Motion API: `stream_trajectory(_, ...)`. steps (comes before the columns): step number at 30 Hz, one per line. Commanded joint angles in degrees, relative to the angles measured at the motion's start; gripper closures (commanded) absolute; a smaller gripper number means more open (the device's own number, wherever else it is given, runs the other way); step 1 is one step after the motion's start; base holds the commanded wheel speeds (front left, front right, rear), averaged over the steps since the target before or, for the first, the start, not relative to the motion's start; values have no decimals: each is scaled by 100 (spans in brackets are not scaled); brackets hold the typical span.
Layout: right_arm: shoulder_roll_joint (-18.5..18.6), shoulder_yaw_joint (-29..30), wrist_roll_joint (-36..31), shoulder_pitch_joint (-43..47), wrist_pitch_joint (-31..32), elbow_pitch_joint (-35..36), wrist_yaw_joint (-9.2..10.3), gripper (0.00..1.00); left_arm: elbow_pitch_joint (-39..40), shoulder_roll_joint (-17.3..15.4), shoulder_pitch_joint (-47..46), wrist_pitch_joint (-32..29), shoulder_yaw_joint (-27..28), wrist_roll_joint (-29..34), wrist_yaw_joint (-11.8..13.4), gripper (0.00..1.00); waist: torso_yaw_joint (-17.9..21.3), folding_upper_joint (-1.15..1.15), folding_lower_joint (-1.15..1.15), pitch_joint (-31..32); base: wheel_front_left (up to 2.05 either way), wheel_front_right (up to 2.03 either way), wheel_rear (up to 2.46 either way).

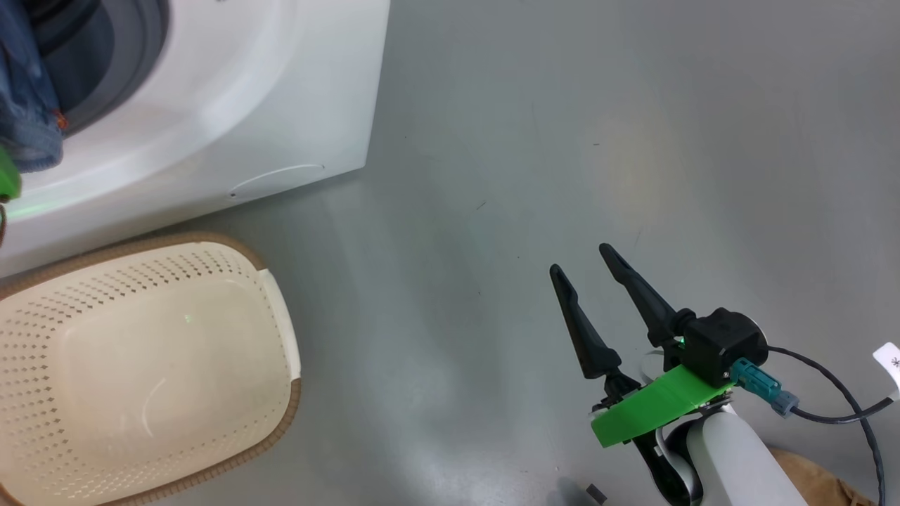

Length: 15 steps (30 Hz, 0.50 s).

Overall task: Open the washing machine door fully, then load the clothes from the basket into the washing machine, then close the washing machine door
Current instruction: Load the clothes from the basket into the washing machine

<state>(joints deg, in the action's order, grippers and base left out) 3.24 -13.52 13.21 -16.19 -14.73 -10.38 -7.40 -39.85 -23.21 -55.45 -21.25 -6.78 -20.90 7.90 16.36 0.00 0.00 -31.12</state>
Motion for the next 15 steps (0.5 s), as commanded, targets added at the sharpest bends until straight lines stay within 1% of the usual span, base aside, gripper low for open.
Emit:
stream_trajectory(1, -35, -107, 50, 227, -27, 132, -9, 0, -5, -354, -207, -20, 100, 99, 59, 0, 4, 0, 0, 11, 0, 0, 0)
stream_trajectory(8, -36, -97, 38, 261, -27, 123, -9, 0, -514, -394, -364, -113, -30, 183, 77, 0, 7, 0, 0, 58, 0, 0, 0)
stream_trajectory(15, -36, -115, 8, 294, -27, 119, -9, 0, -908, -231, -590, -242, -98, 28, -101, 0, 18, 0, 0, 112, 0, 0, 0)
